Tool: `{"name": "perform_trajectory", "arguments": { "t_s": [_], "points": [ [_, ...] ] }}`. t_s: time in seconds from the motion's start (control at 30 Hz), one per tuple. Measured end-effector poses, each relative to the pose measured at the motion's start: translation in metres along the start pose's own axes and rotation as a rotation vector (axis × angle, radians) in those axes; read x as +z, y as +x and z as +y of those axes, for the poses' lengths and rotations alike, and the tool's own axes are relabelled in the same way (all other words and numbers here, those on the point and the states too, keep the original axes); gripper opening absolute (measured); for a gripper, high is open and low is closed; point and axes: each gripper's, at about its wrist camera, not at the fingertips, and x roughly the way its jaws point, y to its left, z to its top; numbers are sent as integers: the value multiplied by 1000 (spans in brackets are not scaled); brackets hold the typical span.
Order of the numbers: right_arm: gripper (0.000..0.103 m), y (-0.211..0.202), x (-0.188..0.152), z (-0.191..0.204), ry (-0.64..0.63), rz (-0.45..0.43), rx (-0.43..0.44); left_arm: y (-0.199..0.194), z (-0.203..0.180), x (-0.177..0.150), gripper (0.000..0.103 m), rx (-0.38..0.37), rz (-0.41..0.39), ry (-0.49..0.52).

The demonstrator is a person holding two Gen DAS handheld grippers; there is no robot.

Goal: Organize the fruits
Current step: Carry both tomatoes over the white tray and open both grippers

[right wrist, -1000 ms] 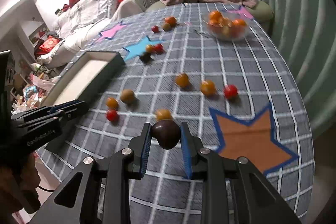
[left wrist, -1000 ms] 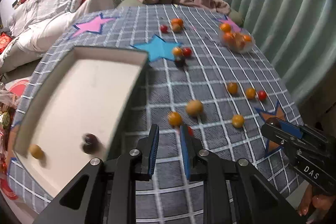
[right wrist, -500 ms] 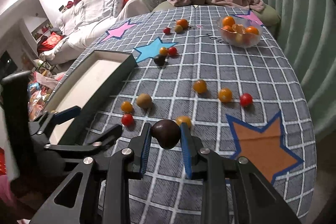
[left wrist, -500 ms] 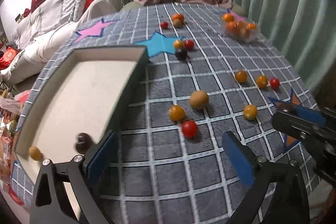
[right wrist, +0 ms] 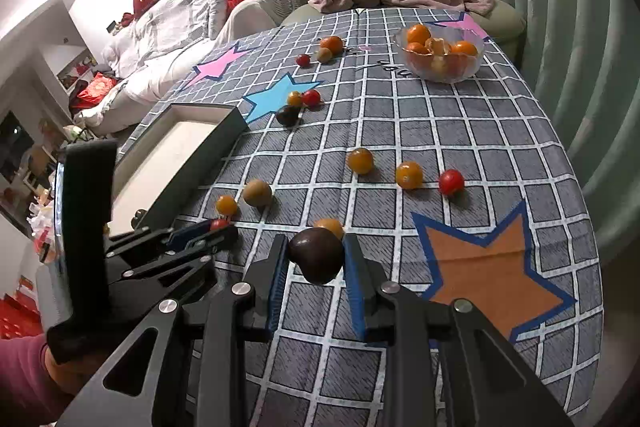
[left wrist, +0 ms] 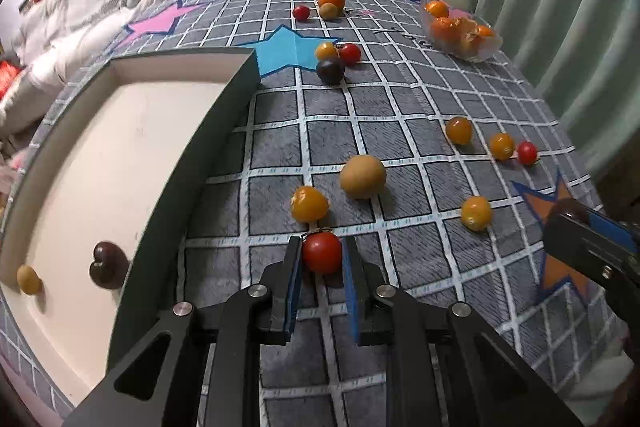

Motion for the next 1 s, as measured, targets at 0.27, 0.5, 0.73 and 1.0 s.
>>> {"name": "perform_trajectory", "arguments": {
  "t_s": [0.27,0.5,0.73,1.0],
  "points": [
    [30,6,20,23,-32,1,30,-43,35,15,21,-14,-81,-18],
    [30,16,43,61,-106,9,57,-66,77,33,21,25,-127,-36],
    [30,33,74,105,-187,23,93,-76,126,59,21,103,-149,-36],
    [30,84,106,151,-220,87,131,-49,168,83,21,183,-120,-31]
  ]
}}
